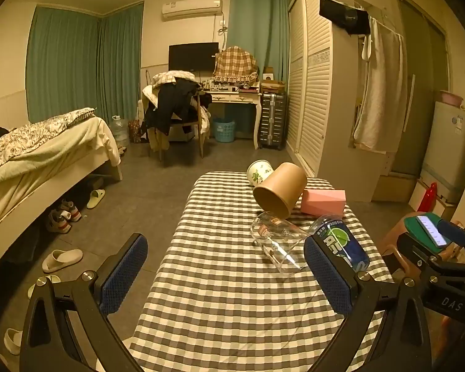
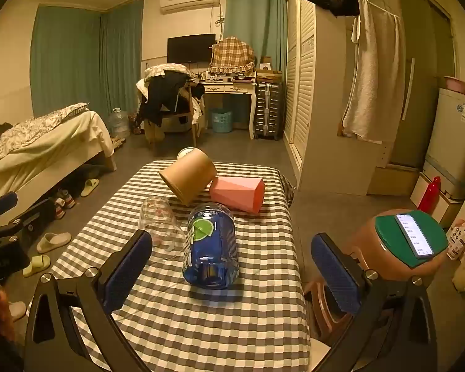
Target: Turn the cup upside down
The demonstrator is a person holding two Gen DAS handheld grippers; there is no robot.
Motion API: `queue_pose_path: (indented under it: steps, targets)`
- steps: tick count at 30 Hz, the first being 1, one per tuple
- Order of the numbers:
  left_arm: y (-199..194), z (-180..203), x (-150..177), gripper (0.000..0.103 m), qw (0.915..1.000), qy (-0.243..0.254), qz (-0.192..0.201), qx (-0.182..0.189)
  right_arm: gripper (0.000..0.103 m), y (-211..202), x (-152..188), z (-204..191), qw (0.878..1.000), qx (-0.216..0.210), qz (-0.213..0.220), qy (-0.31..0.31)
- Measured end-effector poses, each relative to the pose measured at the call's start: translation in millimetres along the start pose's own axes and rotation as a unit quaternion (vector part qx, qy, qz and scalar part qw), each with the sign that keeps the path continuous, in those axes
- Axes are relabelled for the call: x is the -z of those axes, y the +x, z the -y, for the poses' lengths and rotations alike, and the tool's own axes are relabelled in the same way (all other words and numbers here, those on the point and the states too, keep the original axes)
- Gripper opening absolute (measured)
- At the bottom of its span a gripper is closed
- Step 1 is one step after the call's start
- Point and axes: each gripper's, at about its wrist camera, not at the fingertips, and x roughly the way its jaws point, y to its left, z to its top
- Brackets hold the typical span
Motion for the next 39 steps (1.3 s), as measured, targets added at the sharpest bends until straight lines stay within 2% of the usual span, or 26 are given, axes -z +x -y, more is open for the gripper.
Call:
queue_pose_path:
  steps: [39]
  targets:
    - [-1.9, -1.8, -2.0, 0.103, 1.0000, -0.001, -0.001, 0.000, 0.103, 0.2, -0.1, -1.1, 1.000, 0.000, 0.000, -0.002]
